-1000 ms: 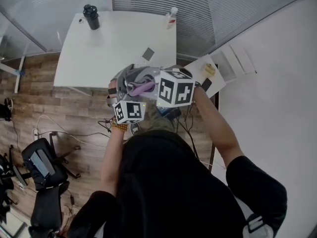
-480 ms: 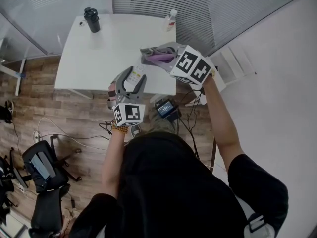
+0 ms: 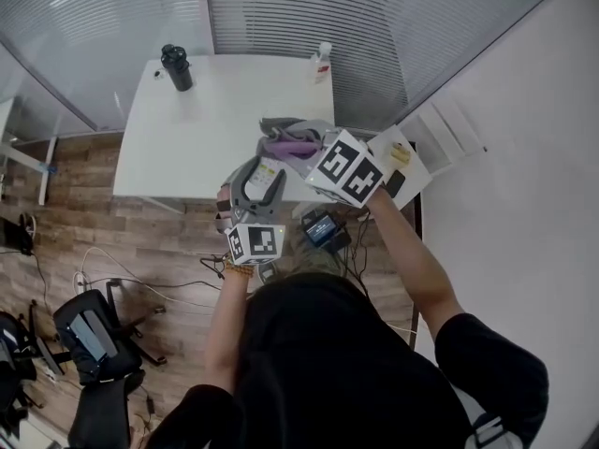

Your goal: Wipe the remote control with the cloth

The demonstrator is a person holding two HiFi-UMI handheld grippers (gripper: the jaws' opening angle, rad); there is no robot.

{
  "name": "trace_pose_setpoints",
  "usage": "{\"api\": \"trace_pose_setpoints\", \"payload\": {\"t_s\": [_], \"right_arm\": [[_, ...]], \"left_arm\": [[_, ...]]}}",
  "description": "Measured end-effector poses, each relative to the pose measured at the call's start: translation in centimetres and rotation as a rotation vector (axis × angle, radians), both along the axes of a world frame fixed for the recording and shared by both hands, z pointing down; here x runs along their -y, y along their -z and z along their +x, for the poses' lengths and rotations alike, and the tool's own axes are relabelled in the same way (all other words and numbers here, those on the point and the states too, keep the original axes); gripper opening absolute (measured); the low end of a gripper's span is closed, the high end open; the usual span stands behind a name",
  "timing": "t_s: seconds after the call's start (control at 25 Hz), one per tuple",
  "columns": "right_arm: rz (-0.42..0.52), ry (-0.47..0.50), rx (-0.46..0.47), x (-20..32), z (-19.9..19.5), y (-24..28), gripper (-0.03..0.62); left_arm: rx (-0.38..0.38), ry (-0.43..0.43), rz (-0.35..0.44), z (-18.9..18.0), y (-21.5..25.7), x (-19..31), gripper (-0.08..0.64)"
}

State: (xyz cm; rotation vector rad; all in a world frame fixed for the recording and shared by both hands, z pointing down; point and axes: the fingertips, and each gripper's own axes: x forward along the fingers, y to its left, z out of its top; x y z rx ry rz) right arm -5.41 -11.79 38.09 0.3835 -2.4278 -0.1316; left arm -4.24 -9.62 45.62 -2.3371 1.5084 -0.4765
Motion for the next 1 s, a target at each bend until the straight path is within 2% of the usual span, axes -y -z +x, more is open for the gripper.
{"api": "trace_pose_setpoints", "payload": {"t_s": [0.12, 0.24, 0.44, 0.56, 0.68, 0.8, 1.0], "right_arm": [[-0.08, 0.11, 0.013, -3.6, -1.7, -0.7, 0.071], [-0.082, 0.152, 0.016, -4.1, -2.0, -0.5, 0.071], [0.039, 0.003, 0.042, 1.4, 0.5, 1.7, 0.071], [0.11, -0.097, 0.114, 4.0, 2.5, 3.9, 0.071], [0.166, -0.17, 0.223, 5.8, 3.8, 6.2, 0.071], [0.193, -0.154, 0.33, 5.5, 3.3, 7.5, 0.071], [0.192, -0.097, 0.385, 3.9, 1.9, 7.6, 0.071]], "left_arm": [[-0.036, 0.011, 0.0, -0.5, 0.5, 0.2, 0.252], [-0.088, 0.005, 0.0, -0.8, 1.1, 0.2, 0.252], [-0.233, -0.021, -0.009, -1.2, 3.7, 0.0, 0.252], [-0.288, -0.027, -0.013, -1.9, 4.0, -0.2, 0.252], [-0.446, -0.025, -0.042, -2.9, 4.5, -0.1, 0.252], [-0.621, -0.038, -0.072, -3.8, 5.4, 0.0, 0.252], [-0.769, -0.059, -0.086, -3.9, 6.6, 0.2, 0.252]]}}
